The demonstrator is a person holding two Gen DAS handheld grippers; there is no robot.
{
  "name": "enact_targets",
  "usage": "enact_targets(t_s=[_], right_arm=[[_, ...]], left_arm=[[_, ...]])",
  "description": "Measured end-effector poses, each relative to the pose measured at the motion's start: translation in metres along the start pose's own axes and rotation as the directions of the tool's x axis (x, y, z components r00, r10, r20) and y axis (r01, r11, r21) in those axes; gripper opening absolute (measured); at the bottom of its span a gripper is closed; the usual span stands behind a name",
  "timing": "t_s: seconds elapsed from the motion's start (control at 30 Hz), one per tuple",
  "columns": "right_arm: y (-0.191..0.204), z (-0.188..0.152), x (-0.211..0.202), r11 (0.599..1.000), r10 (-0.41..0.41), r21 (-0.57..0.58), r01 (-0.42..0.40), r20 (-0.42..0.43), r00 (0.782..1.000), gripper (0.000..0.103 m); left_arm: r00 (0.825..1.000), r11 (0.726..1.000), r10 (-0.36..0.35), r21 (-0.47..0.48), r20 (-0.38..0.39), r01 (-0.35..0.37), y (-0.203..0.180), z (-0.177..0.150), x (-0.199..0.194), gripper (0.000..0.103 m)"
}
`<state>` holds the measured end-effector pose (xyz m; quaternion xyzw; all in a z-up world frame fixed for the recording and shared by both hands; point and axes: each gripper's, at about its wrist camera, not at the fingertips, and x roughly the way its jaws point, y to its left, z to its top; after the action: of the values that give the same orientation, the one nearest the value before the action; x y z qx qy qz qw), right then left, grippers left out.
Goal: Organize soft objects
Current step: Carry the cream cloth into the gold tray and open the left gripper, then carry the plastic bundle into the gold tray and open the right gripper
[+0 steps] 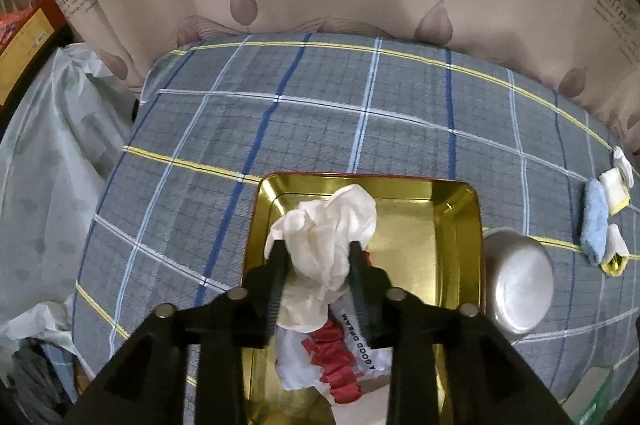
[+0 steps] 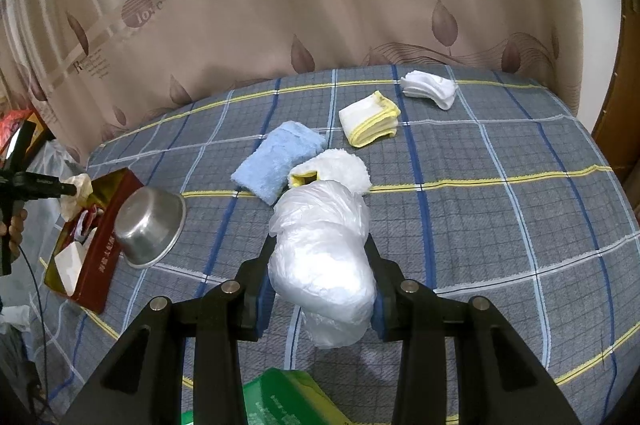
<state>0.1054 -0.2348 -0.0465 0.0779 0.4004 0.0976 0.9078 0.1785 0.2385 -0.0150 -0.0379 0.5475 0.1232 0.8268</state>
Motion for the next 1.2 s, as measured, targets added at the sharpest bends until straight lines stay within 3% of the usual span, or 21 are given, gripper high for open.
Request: enact_targets(t_s=[0.07,0.53,0.73,0.93,1.03,1.2], right_arm=[[0.000,0.000,0.000,1.000,0.003,0.000,-0.003,-0.001,1.000,0.036],[0.010,0.000,-0.004,1.000,-0.004,-0.030,0.004,0.011,1.000,0.036],[0.019,0.002,-0.011,0.999,0.007,-0.053,-0.006,0.025,1.000,0.036],[0.040,-0.001,-0.008,0.995,0.045,-0.087,-0.045,0.004,0.999,0.036],[0.055,-0.004,-0.004,0.992,0.040,-0.123,-0.041,-0.011,0.999,0.036],[0.085,-0.007,0.005,0.984,0.064,-0.165,-0.072,-0.054,0.996,0.036]], left_arm=[[1.000,1.000,-0.019,-0.004,0.001,0.019,0.000,-0.002,-0.003,0.039],[0.993,0.995,-0.105,0.008,0.057,0.104,-0.002,-0.016,-0.043,0.040],[0.990,0.999,-0.037,0.001,0.139,0.037,0.015,-0.029,-0.072,0.040],[0.974,0.999,0.031,-0.025,0.225,-0.026,0.033,-0.059,-0.092,0.040],[0.970,0.997,0.082,-0.015,0.229,-0.080,0.039,-0.077,-0.092,0.040],[0.971,0.997,0.082,-0.017,0.226,-0.080,0.051,-0.107,-0.085,0.040]])
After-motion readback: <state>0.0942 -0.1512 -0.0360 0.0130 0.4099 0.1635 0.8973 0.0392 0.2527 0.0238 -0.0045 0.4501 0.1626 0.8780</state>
